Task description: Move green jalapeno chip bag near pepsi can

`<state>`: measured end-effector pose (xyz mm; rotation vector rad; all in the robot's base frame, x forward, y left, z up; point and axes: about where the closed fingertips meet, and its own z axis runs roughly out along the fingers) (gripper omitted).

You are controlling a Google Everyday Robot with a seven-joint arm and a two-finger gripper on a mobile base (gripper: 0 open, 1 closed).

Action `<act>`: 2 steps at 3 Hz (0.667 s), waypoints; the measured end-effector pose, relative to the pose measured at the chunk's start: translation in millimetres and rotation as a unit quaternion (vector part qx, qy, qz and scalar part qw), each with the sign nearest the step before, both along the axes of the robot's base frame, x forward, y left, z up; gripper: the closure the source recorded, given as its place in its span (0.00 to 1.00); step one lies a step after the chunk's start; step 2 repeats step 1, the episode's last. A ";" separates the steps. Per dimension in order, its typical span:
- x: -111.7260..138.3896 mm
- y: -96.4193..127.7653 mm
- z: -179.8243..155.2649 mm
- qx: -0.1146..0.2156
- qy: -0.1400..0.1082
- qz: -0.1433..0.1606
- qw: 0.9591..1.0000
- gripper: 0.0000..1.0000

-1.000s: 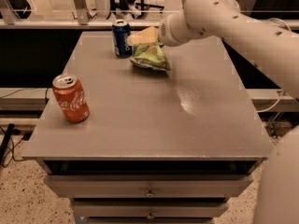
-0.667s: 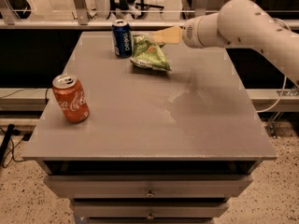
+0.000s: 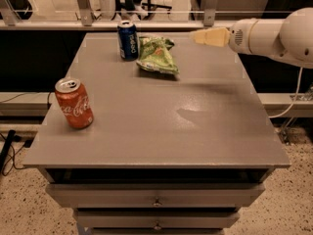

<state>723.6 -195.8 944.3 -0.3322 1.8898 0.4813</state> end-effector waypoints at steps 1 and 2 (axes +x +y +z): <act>-0.1 -2.6 -1.1 -0.002 0.001 -0.002 1.000 0.00; -0.1 -2.6 -1.1 -0.002 0.001 -0.002 1.000 0.00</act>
Offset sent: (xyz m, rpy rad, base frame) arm 0.0000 0.0000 0.0000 0.0000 0.0000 0.0000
